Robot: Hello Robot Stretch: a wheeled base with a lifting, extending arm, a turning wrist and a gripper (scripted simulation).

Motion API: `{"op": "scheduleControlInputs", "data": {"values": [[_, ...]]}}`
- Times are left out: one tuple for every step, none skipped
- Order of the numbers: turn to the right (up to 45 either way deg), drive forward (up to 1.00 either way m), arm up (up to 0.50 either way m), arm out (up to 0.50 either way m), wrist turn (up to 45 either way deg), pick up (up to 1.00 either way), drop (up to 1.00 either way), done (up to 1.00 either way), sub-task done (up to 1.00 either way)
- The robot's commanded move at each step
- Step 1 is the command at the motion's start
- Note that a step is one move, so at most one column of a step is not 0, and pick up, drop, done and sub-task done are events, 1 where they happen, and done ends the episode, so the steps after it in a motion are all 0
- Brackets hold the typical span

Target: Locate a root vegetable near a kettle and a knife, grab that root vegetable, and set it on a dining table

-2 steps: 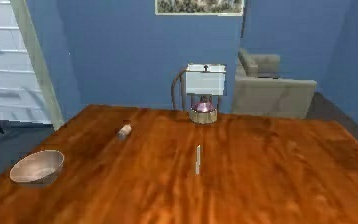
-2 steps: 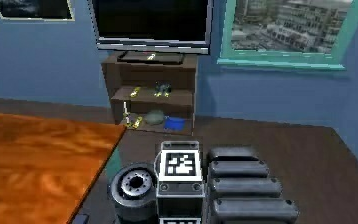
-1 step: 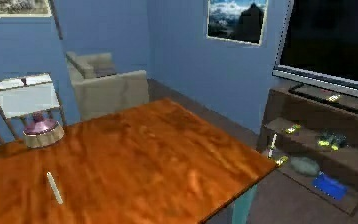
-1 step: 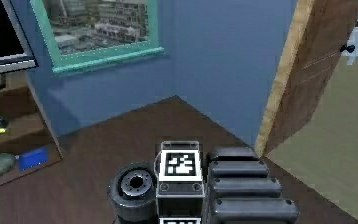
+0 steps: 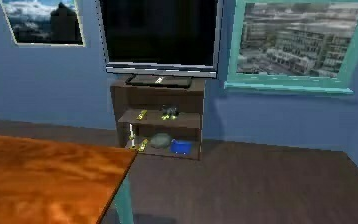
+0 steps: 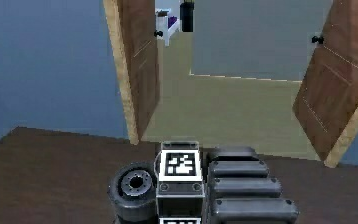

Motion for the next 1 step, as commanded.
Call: {"op": "scheduleControlInputs", "data": {"values": [[0.0, 1.00, 0.00, 0.00, 0.0, 0.00, 0.00, 0.00, 0.00]]}}
